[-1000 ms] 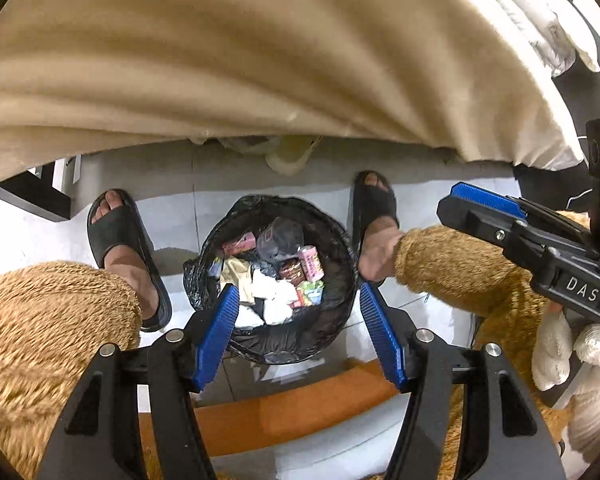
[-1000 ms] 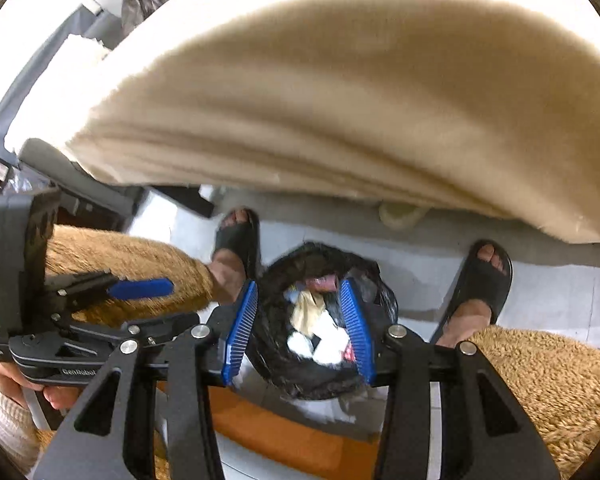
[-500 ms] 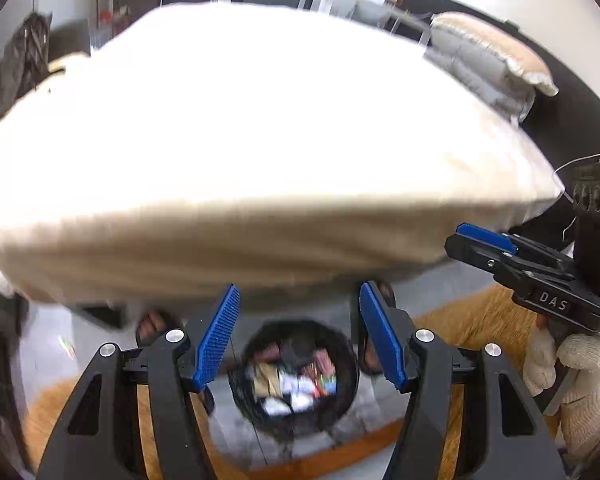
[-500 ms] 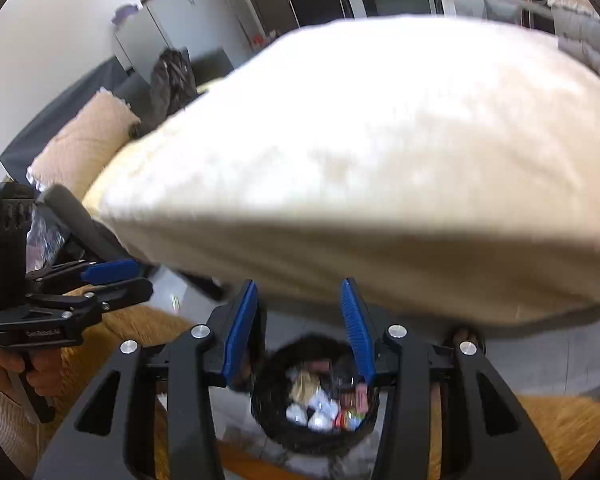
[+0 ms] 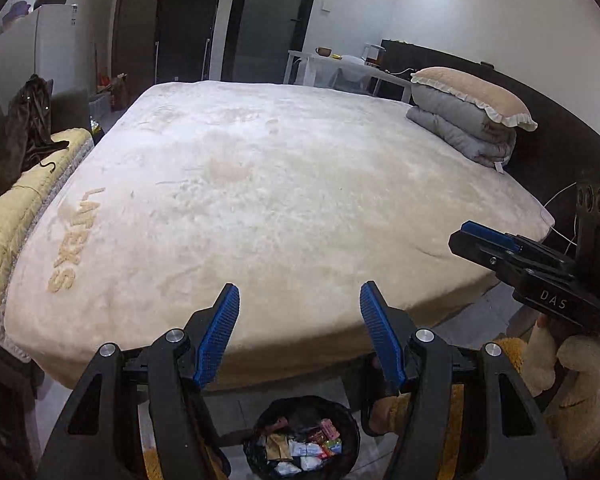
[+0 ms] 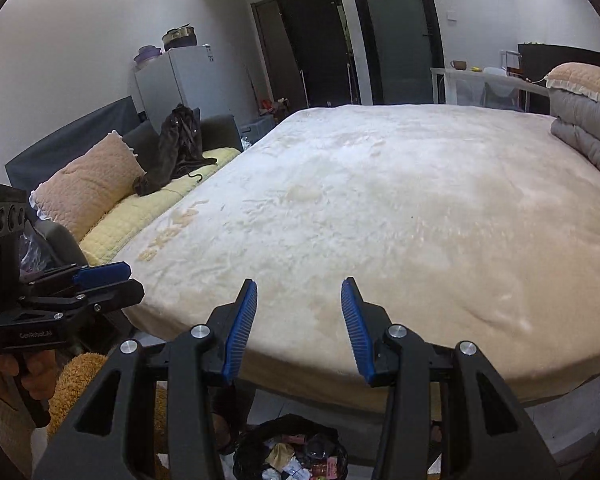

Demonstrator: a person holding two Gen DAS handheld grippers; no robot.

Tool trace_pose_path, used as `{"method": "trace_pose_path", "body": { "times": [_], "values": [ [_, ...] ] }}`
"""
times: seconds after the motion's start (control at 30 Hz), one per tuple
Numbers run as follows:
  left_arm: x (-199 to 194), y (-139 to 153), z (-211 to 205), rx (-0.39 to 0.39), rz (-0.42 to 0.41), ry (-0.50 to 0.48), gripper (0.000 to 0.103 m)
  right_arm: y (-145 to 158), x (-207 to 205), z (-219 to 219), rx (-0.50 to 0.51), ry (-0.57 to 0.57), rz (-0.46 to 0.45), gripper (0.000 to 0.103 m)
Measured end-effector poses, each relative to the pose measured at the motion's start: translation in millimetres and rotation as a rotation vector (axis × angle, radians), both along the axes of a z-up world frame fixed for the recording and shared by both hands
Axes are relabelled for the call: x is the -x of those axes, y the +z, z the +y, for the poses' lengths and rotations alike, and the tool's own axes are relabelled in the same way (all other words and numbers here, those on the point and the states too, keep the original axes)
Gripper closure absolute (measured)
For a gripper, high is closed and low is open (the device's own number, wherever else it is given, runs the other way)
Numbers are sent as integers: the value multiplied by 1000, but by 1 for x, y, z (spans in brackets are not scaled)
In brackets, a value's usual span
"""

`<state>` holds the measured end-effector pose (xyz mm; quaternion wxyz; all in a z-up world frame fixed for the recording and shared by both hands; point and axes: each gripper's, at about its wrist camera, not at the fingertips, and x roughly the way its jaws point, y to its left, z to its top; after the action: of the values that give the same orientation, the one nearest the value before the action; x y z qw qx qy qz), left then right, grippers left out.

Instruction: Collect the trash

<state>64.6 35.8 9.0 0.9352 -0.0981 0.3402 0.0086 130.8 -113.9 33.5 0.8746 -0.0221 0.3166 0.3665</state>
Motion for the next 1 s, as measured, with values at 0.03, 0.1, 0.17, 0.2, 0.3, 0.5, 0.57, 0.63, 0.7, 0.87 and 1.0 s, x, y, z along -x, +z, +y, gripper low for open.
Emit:
{"method": "trace_pose_path", "body": {
  "times": [0.03, 0.1, 0.17, 0.2, 0.3, 0.5, 0.57, 0.63, 0.7, 0.87, 1.0],
  "values": [
    [-2, 3, 1, -12, -10, -2, 41, 4, -1, 0, -3, -3, -5, 58],
    [-6, 8, 2, -35, -29, -3, 41, 12, -5, 1, 1, -10, -23, 58],
    [-12, 13, 3, -59, -50, -1, 41, 16, -9, 2, 1, -22, -48, 58],
    [-15, 15, 4, -71, -59, 3, 39, 18, -13, 4, -1, -28, -58, 58],
    [-25, 21, 9, -71, -88, 11, 37, 25, -26, 10, -16, -20, -58, 51],
    [-50, 28, 18, -68, -120, 1, 34, 36, -46, 25, -20, -32, -123, 44],
    [-59, 26, 20, -71, -114, -10, 24, 36, -52, 29, -13, -36, -152, 38],
    [-67, 23, 22, -70, -117, -25, 23, 33, -57, 31, -16, -38, -180, 32],
    [-73, 19, 25, -75, -133, -21, 18, 27, -65, 32, -19, -45, -191, 22],
    [-83, 1, 31, -67, -194, -4, 6, 3, -85, 32, -27, -56, -200, 4],
    [-92, -21, 36, -61, -186, 0, 6, -25, -102, 32, -9, -81, -181, 4]
  ]
}}
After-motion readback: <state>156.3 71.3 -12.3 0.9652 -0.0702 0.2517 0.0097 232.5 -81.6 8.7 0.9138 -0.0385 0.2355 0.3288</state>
